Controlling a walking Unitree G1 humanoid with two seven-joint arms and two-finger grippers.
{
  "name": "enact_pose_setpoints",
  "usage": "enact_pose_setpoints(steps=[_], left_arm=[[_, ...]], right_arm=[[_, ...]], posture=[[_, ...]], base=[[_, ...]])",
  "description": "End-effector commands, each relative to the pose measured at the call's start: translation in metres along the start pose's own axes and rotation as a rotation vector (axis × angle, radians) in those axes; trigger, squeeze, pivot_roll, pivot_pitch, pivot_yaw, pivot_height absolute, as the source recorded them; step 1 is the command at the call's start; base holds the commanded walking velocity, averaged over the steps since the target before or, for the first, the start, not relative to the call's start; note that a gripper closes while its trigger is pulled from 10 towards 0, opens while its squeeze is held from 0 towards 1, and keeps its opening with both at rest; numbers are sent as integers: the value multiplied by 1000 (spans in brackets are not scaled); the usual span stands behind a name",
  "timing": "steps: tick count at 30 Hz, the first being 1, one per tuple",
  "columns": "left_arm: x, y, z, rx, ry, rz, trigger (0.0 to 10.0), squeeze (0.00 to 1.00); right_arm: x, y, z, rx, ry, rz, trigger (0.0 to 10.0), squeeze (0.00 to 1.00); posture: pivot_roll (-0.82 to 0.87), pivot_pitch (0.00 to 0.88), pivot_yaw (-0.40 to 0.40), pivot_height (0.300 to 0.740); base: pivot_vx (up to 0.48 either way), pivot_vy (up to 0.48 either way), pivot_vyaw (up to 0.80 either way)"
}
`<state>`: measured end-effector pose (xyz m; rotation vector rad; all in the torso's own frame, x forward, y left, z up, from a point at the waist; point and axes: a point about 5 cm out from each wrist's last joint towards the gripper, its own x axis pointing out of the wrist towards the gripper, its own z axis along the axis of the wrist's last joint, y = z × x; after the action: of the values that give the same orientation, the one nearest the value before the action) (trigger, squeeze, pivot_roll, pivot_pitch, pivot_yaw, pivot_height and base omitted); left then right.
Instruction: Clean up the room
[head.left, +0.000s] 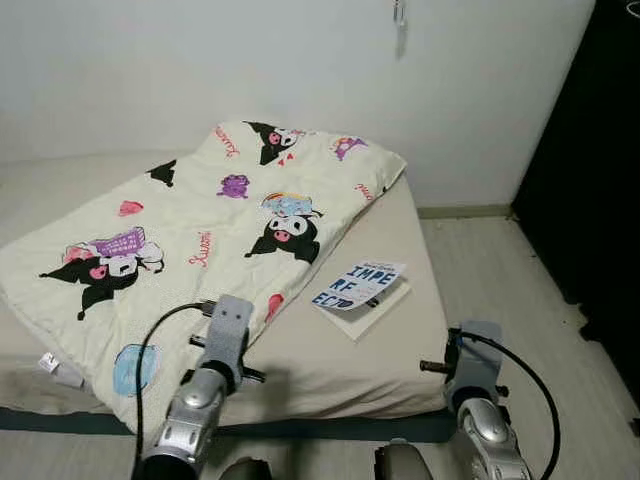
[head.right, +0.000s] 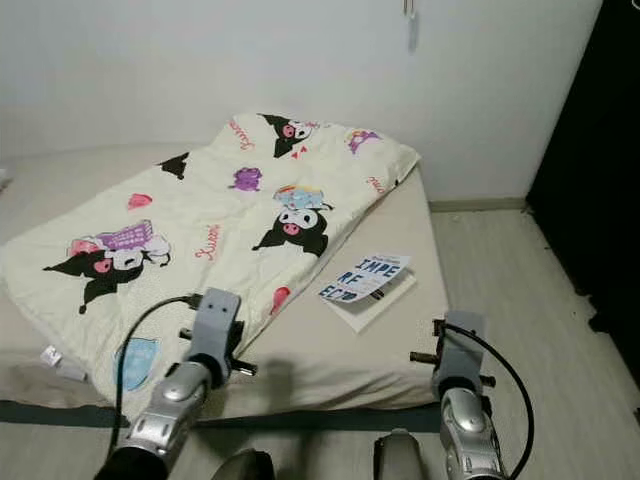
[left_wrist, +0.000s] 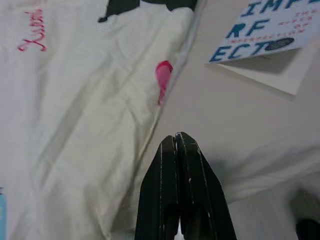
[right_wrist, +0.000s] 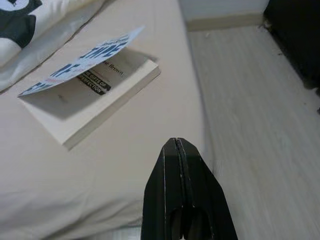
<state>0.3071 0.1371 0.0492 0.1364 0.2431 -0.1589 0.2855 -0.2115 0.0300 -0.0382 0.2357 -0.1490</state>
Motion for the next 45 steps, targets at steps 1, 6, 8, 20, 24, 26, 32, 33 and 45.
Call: enact_pose_setpoints(steps=[1,6,8,20,24,26,32,33,45], left_arm=[[-4,4,-11,-3,43,17,10000,0],[-20,8,-27,-51,64,118,10000,0],[-24,9,-30,-58,65,140,10000,0],[-37,17,-35,-57,39,213,10000,0],[-34,23,-22,-41,-12,211,10000,0],[-34,23,-22,-41,-12,211,10000,0],[-31,14,-15,-59,-29,69,10000,0],[-31,11,-14,-58,-33,37,10000,0],[-31,12,-11,-36,-36,6,10000,0]], right_arm=[[-3,4,-5,-4,23,19,10000,0],[0,18,-8,-47,71,151,10000,0],[1,21,-9,-49,76,170,10000,0],[3,32,-6,-1,53,179,10000,0],[0,24,-6,56,17,113,10000,0],[0,24,-6,56,17,113,10000,0],[-6,16,-12,98,12,55,10000,0],[-6,15,-12,99,12,51,10000,0],[-3,19,-6,122,-14,57,10000,0]], posture=[[-144,152,104,632],[-118,146,-18,632],[-108,148,-50,632],[-74,149,-78,632],[-69,158,-45,632],[-69,158,-45,632],[-70,168,-9,607],[-70,169,-8,602],[-68,175,3,568]], base=[[0,0,0],[0,0,0],[0,0,0],[0,0,0],[0,0,0],[0,0,0],[0,0,0],[0,0,0],[0,0,0]])
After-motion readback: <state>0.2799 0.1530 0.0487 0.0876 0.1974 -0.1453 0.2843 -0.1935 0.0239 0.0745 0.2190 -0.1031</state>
